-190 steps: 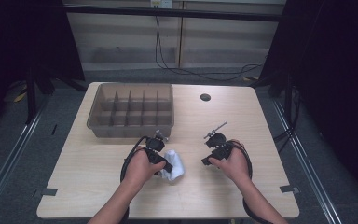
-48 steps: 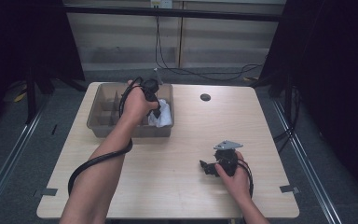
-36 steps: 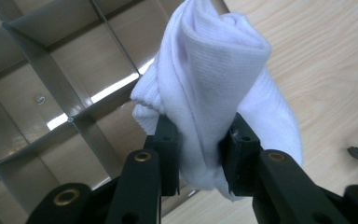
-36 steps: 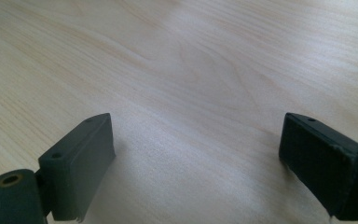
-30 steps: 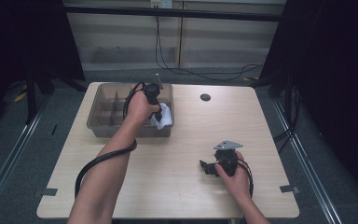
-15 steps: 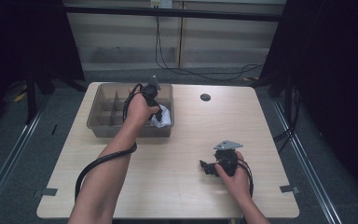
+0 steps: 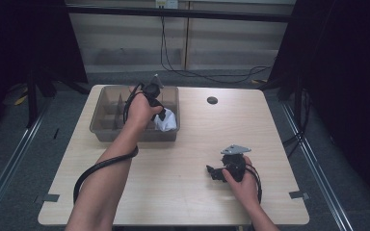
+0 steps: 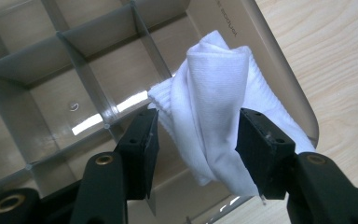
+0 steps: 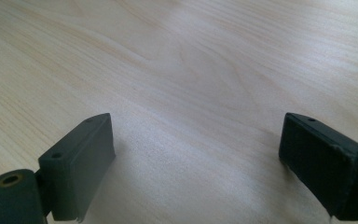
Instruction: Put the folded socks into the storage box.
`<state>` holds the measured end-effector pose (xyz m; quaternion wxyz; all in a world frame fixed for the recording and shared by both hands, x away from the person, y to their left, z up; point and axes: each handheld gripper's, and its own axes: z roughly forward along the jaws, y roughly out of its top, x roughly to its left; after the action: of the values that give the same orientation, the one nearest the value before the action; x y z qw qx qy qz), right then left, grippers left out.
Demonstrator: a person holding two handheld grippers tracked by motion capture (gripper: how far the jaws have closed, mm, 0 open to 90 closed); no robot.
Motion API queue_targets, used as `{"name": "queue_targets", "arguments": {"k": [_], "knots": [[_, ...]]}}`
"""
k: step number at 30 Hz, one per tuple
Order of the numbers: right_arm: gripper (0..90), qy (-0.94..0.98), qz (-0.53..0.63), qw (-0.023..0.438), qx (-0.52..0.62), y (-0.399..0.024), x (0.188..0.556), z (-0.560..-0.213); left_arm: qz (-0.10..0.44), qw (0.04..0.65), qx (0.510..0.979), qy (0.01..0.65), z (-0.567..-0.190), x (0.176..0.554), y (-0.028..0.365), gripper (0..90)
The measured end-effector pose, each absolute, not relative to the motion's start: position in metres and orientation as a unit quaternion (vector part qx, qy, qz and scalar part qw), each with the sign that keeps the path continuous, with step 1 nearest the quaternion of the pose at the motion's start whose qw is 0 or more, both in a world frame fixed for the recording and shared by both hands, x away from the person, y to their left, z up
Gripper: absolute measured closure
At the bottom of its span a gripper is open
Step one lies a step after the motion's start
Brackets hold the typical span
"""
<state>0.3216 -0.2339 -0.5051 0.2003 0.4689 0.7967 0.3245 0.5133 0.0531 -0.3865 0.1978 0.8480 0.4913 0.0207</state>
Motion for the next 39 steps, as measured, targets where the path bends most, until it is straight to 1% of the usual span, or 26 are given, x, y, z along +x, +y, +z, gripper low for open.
{"name": "queue_targets", "arguments": {"k": [2, 3, 8, 9, 10, 13, 14, 16, 22, 24, 29, 39], "knots": [[9.8, 0.796, 0.324, 0.200, 0.470, -0.234, 0.321, -0.505, 0.022, 0.198, 0.848, 0.491, -0.385, 0.513, 0.053, 48.8], [9.8, 0.796, 0.324, 0.200, 0.470, -0.234, 0.321, -0.505, 0.021, 0.199, 0.848, 0.491, -0.384, 0.513, 0.052, 52.8], [9.8, 0.796, 0.324, 0.199, 0.470, -0.234, 0.322, -0.505, 0.026, 0.198, 0.850, 0.487, -0.380, 0.511, 0.048, 59.8], [9.8, 0.797, 0.325, 0.200, 0.468, -0.234, 0.322, -0.505, 0.026, 0.196, 0.851, 0.486, -0.379, 0.510, 0.047, 59.8], [9.8, 0.797, 0.325, 0.200, 0.468, -0.234, 0.322, -0.505, 0.014, 0.192, 0.851, 0.489, -0.380, 0.509, 0.046, 68.2], [9.8, 0.797, 0.325, 0.200, 0.469, -0.234, 0.322, -0.505, 0.015, 0.191, 0.851, 0.490, -0.382, 0.510, 0.044, 69.1], [9.8, 0.797, 0.325, 0.200, 0.468, -0.234, 0.322, -0.505, 0.014, 0.190, 0.850, 0.490, -0.383, 0.510, 0.044, 71.2], [9.8, 0.797, 0.324, 0.199, 0.470, -0.234, 0.322, -0.505, 0.017, 0.186, 0.851, 0.491, -0.389, 0.511, 0.043, 72.3], [9.8, 0.797, 0.325, 0.200, 0.468, -0.234, 0.322, -0.505, 0.010, 0.177, 0.852, 0.493, -0.403, 0.512, 0.040, 72.2], [9.8, 0.797, 0.325, 0.200, 0.468, -0.234, 0.322, -0.505, 0.006, 0.182, 0.852, 0.490, -0.408, 0.512, 0.038, 72.2], [9.8, 0.797, 0.325, 0.199, 0.469, -0.234, 0.322, -0.505, 0.005, 0.181, 0.853, 0.490, -0.412, 0.512, 0.034, 72.4], [9.7, 0.797, 0.325, 0.199, 0.469, -0.234, 0.322, -0.505, 0.007, 0.185, 0.860, 0.476, -0.420, 0.513, 0.027, 79.4]]}}
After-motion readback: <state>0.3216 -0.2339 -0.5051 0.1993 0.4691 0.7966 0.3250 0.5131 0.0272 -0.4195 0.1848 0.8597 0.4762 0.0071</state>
